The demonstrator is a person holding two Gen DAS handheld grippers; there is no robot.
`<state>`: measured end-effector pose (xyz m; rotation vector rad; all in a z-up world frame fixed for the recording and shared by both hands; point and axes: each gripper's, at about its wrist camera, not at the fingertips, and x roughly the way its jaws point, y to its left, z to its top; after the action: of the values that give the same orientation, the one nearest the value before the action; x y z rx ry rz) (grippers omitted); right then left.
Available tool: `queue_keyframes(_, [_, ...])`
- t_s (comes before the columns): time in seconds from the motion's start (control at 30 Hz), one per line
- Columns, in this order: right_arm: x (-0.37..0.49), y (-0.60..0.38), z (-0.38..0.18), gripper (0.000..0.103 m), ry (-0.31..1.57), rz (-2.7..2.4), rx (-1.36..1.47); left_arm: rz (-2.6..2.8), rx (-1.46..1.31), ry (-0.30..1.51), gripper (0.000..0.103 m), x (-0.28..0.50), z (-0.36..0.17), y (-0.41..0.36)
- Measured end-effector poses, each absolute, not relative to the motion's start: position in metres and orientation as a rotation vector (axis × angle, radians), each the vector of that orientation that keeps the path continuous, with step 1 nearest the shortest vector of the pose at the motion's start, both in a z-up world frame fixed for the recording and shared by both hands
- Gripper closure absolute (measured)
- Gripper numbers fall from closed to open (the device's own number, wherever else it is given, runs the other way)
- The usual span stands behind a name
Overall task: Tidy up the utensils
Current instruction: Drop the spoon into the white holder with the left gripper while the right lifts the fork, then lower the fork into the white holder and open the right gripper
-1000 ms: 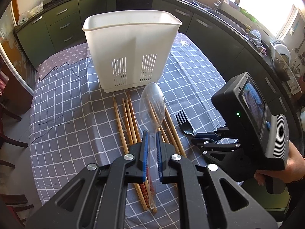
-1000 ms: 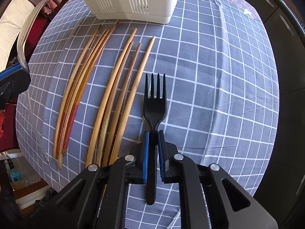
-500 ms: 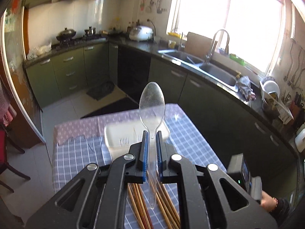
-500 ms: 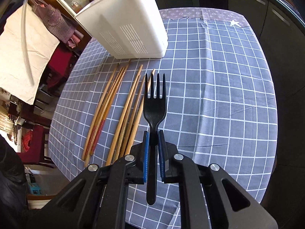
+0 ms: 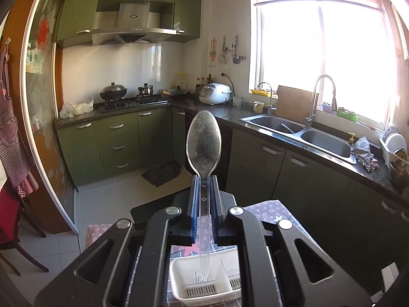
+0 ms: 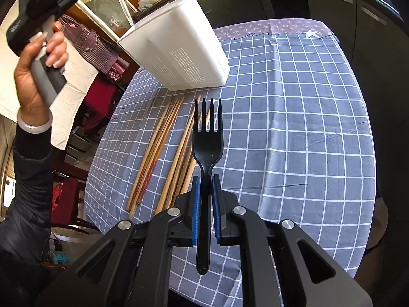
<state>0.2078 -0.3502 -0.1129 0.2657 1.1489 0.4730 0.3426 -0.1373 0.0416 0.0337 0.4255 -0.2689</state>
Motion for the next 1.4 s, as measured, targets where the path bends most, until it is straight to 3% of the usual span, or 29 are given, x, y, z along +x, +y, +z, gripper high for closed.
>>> queue_keyframes(0.27, [0.208,-0.338,-0.076,0.093,1.073,0.504,0.237,-0.281,0.03,0.506,0.094,0.349,-0.008,-0.128])
queue_keyframes(0.37, [0.213,-0.334,-0.056,0.093,1.032,0.506,0.224,-0.299,0.037,0.523,0.09,0.345,-0.016,-0.123])
queue_keyframes(0.47, [0.223,-0.332,-0.034,0.093,0.984,0.489,0.215,-0.312,0.043,0.518,0.084,0.337,-0.016,-0.119])
queue_keyframes(0.9, [0.332,-0.292,0.069,0.093,0.654,0.348,0.21,-0.357,0.013,0.516,0.083,0.268,0.008,-0.081])
queue_keyframes(1.03, [0.367,-0.278,0.064,0.093,0.567,0.247,0.181,-0.365,0.02,0.562,0.083,0.242,0.0,-0.062])
queue_keyframes(1.2, [0.396,-0.267,0.027,0.093,0.599,0.207,0.152,-0.359,0.041,0.588,0.082,0.223,-0.008,-0.045])
queue_keyframes(1.4, [0.378,-0.263,-0.005,0.093,0.596,0.206,0.098,-0.369,0.04,0.609,0.076,0.225,-0.013,-0.044])
